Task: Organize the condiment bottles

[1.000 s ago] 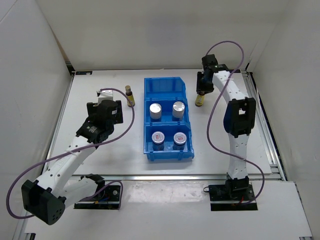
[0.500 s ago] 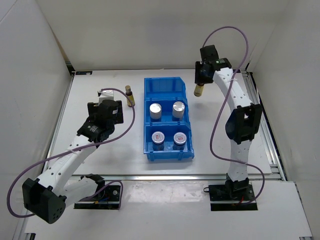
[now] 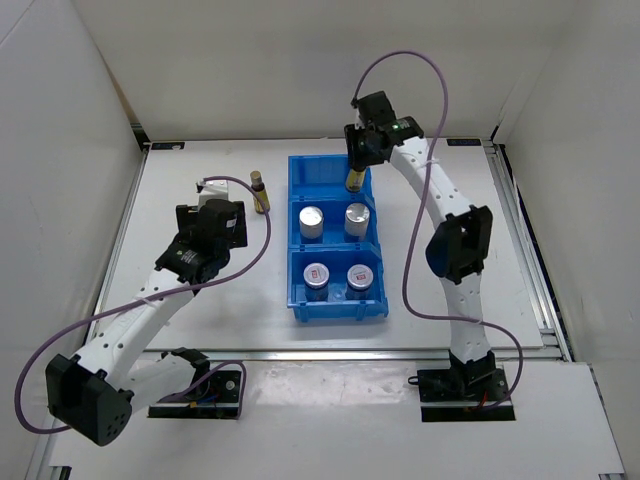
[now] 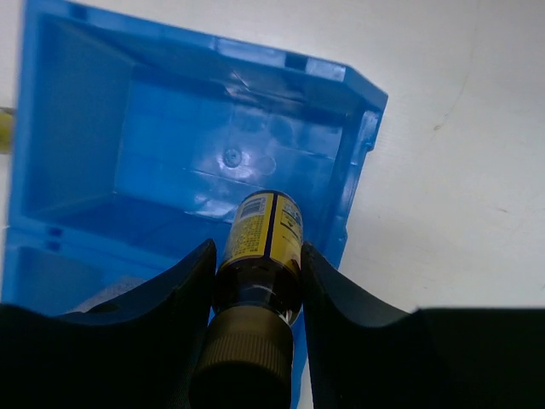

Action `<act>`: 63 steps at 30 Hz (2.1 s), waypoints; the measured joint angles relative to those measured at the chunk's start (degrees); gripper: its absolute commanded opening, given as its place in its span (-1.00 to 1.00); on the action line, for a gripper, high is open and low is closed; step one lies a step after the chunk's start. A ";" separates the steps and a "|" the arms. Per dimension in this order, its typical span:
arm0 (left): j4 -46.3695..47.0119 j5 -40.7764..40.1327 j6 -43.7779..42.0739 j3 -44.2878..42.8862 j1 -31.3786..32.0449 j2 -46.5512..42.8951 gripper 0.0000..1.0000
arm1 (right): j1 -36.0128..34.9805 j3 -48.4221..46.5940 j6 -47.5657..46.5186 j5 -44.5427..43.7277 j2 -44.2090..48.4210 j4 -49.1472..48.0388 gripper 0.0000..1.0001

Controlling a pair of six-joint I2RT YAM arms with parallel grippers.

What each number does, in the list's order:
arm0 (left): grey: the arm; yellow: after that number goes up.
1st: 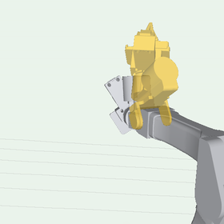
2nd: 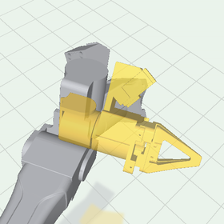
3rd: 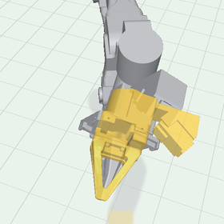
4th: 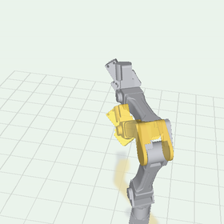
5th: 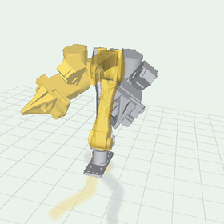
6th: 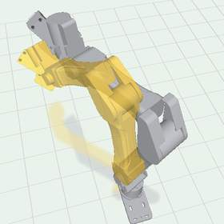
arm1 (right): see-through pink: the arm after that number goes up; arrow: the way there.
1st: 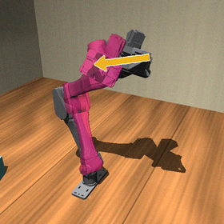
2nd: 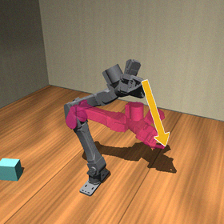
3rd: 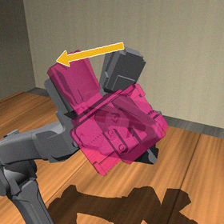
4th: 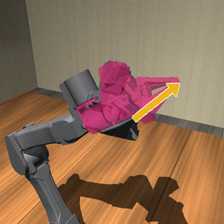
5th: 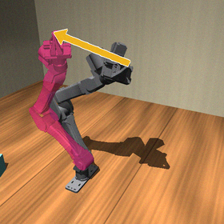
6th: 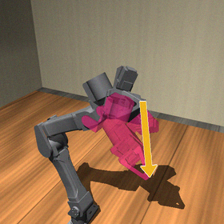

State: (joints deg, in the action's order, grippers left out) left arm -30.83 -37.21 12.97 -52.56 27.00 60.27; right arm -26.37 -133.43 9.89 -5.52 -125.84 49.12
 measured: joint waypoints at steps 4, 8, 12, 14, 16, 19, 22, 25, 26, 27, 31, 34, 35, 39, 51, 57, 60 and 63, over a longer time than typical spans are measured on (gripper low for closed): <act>0.00 0.00 0.00 0.00 0.00 0.20 1.00 | 0.26 0.24 -0.02 0.44 -5.14 0.44 -0.97; 0.00 0.02 0.00 0.00 0.00 0.42 1.00 | 0.44 1.22 -0.02 0.94 -7.78 0.70 -0.49; -0.04 0.09 0.00 0.00 0.00 0.42 1.00 | 0.48 1.33 0.07 1.40 -8.15 0.59 0.31; -0.04 0.11 0.00 0.00 0.00 0.42 1.00 | 0.48 1.40 0.13 1.18 -8.13 -0.04 0.46; -0.07 0.11 0.00 0.00 0.00 0.42 1.00 | 0.48 2.03 0.17 0.92 -8.02 -0.66 0.54; -0.13 0.17 0.00 0.00 0.00 0.57 1.00 | 0.46 2.10 0.24 -0.33 -7.80 -0.35 0.70; -0.35 0.33 0.09 0.00 0.00 0.87 1.00 | 0.81 2.10 0.48 -1.77 -5.81 0.74 0.75; -0.98 0.48 0.39 -0.39 0.00 1.18 1.00 | 2.03 4.72 1.16 -2.51 0.37 0.83 0.78; -1.79 0.83 0.70 -1.18 0.00 1.60 1.00 | 2.54 6.91 1.29 -2.97 3.82 0.83 0.78; -2.67 1.49 1.27 -2.56 -0.20 2.34 1.00 | 3.06 8.90 1.46 -3.45 7.13 0.92 0.78; -4.85 6.43 4.17 -13.38 -1.36 9.16 1.00 | 4.90 20.04 1.92 -4.83 24.39 -0.63 0.82; -4.63 9.27 5.27 -22.91 -1.86 17.40 0.96 | 4.94 26.88 2.38 -3.50 34.86 -1.46 0.87; -4.44 10.16 5.31 -26.10 -2.12 20.81 0.96 | 4.83 28.46 2.86 -2.47 37.33 -1.22 0.90; -3.45 13.90 5.01 -35.80 -3.34 35.12 0.96 | 4.48 34.01 4.20 1.86 44.24 -0.13 0.97; -6.27 21.55 4.66 -47.98 -10.82 59.06 0.99 | 4.48 37.83 4.83 7.37 60.78 8.66 1.00; -6.36 23.06 4.48 -52.48 -11.02 61.35 0.78 | 4.48 38.21 4.17 7.50 64.08 11.32 1.00; -6.38 23.76 4.46 -52.76 -10.95 61.37 0.59 | 4.48 39.50 3.78 7.48 64.43 11.80 1.00; -6.40 24.28 4.26 -52.83 -10.86 61.40 0.36 | 4.48 40.50 3.23 7.39 64.46 12.94 1.00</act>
State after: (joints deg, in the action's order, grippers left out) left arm -37.23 -12.93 17.23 -105.38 16.14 121.67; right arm -21.89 -92.92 13.13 1.87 -61.39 62.06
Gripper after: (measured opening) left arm 0.751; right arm 0.998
